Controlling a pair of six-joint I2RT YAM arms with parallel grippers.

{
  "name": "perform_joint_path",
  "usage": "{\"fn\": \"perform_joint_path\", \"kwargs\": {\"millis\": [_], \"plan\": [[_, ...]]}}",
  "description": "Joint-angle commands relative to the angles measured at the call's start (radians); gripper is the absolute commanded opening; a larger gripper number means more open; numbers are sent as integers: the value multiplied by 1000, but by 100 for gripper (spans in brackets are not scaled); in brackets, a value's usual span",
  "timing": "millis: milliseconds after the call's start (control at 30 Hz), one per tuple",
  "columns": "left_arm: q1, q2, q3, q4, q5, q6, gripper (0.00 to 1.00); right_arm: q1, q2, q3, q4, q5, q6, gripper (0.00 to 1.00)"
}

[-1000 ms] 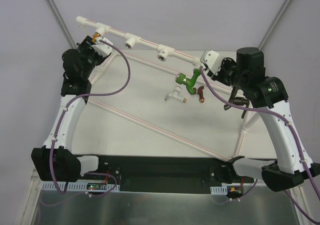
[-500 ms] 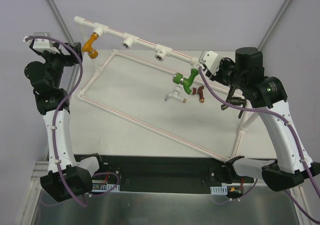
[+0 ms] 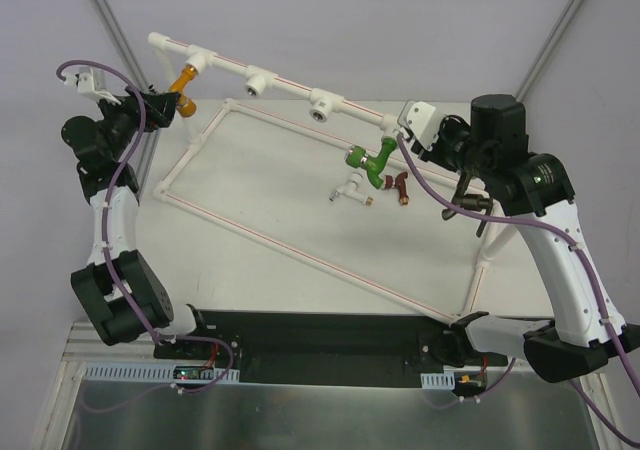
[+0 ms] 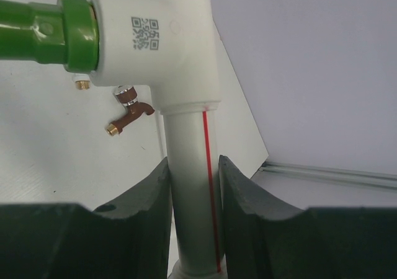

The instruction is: Install the water faucets

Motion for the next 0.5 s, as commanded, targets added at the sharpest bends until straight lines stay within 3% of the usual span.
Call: {"fn": "perform_joint_path", "kwargs": {"millis": [0, 267, 467], "plan": [[-7, 66, 67, 211, 147, -36, 83, 10, -44, 14, -12, -41, 78, 2], [-75, 129, 130, 101, 116, 181, 82, 11, -38, 32, -25, -59, 80, 2], [-96, 157, 138, 67, 101, 262, 63, 13, -41, 37, -28, -68, 81, 2]]}}
